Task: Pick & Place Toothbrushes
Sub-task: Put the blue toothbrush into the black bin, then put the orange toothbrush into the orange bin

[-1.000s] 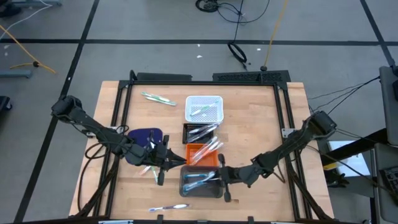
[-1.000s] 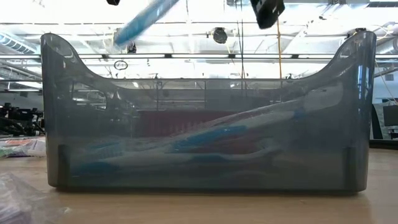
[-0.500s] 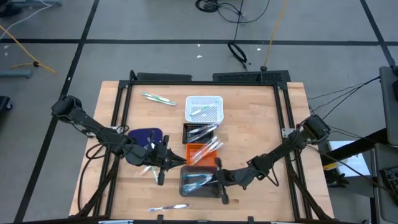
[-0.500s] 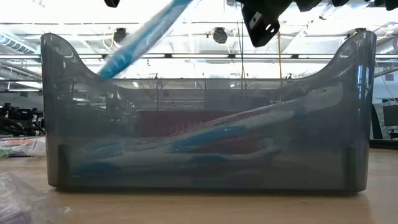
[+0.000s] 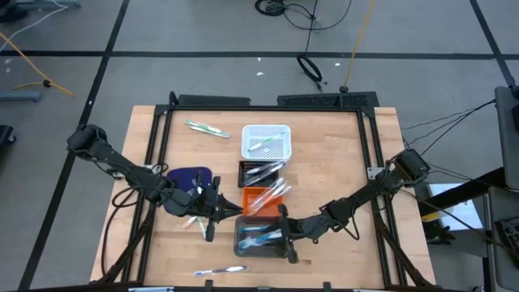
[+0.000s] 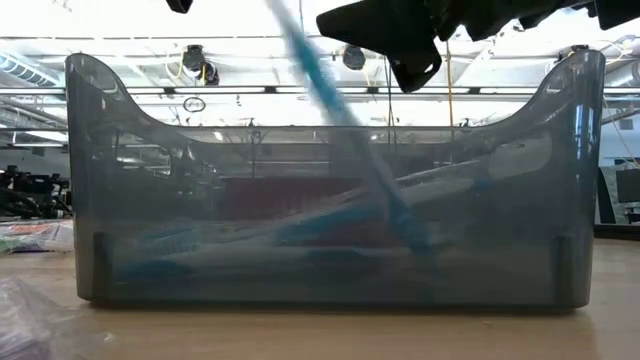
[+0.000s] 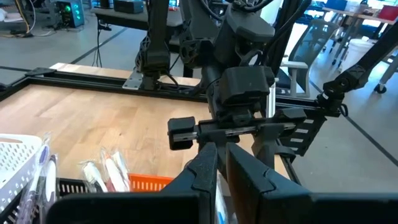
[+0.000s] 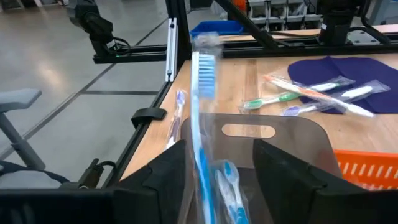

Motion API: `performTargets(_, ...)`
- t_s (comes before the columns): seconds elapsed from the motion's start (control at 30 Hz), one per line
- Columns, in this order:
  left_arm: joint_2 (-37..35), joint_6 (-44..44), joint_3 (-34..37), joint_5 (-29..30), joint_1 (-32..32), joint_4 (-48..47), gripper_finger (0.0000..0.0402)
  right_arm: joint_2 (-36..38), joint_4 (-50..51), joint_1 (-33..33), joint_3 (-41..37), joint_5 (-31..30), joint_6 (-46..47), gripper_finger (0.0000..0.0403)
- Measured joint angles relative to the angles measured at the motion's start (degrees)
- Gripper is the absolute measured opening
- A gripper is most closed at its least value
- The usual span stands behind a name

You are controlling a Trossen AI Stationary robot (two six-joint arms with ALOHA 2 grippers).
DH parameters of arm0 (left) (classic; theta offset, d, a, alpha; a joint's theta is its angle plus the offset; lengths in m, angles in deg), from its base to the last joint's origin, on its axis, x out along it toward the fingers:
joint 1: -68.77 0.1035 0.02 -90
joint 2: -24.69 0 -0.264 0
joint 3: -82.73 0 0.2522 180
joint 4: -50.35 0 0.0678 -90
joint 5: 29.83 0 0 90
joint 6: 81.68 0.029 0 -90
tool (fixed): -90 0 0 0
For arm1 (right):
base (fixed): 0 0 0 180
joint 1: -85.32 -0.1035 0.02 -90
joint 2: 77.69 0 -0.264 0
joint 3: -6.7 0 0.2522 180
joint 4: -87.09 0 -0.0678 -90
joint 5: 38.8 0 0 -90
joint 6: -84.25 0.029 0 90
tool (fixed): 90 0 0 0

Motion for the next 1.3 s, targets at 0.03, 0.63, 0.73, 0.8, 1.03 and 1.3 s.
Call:
performTargets(0.03,0.0,0.0,0.0,0.0,0.0,-0.2,0.0031,0.0,0.0,0.0,0.0,-0.1,0.0,0.0179)
performTargets(0.63,0.0,-9.1,0.0,0.9,0.0,-10.7,0.0031,0.0,-0.4,0.0,0.0,1.3,-1.5,0.0155)
performTargets(0.73,0.0,-15.4,0.0,4.9,0.2,-19.3,0.0031,0.0,-0.4,0.0,0.0,1.7,-1.5,0.0155)
performTargets(0.8,0.0,-20.5,0.0,6.7,1.1,-26.2,0.0031,0.0,-0.7,0.0,0.0,1.7,-1.5,0.0155)
performTargets(1.03,0.0,-38.0,0.0,7.3,3.7,-45.6,0.0031,0.0,-0.9,0.0,0.0,1.7,-1.5,0.0155)
performTargets(1.3,2.3,-43.9,0.0,2.1,3.7,-49.6,0.0031,0.0,-0.9,0.1,0.0,1.7,-1.5,0.0155)
